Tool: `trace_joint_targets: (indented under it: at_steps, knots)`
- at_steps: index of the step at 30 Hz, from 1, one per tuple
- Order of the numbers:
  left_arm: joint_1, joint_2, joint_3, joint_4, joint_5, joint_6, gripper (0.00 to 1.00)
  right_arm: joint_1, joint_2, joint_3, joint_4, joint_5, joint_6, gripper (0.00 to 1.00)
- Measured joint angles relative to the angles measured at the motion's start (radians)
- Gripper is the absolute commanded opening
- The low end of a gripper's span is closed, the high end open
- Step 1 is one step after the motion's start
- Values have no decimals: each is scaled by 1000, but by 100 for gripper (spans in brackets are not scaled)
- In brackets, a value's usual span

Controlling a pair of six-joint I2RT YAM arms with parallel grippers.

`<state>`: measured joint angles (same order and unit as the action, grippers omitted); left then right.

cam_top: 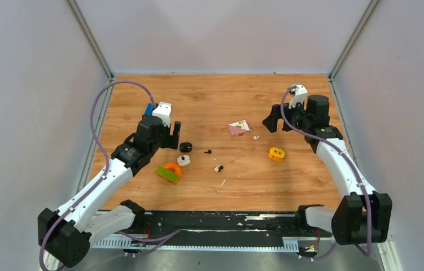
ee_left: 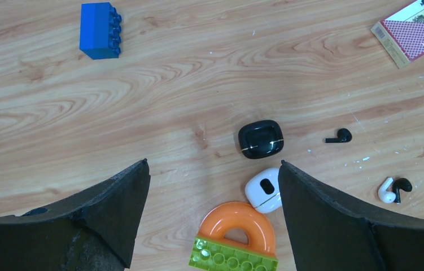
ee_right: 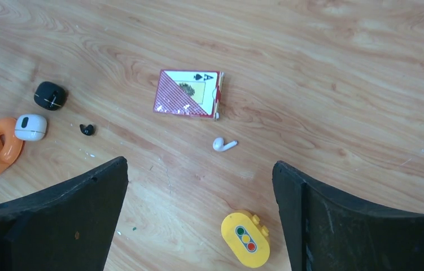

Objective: Insert the wireless bluetooth earbuds into the charging case
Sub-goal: Pick up the charging case at the center of the board.

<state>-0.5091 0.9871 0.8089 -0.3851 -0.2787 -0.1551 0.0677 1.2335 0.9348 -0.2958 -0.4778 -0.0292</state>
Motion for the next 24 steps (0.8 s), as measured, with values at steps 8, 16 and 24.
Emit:
trace_joint_targets:
  at_steps: [8, 16, 24]
  knots:
    - [0, -22, -5, 16, -8, -3, 89, 0, -99, -73, 130, -192, 42, 99]
    - [0, -99, -41, 65, -2, -4, 89, 97, -13, -55, 133, -384, -58, 89]
    - [0, -50, -30, 50, 61, -3, 87, 469, 214, 109, -8, -238, -437, 68]
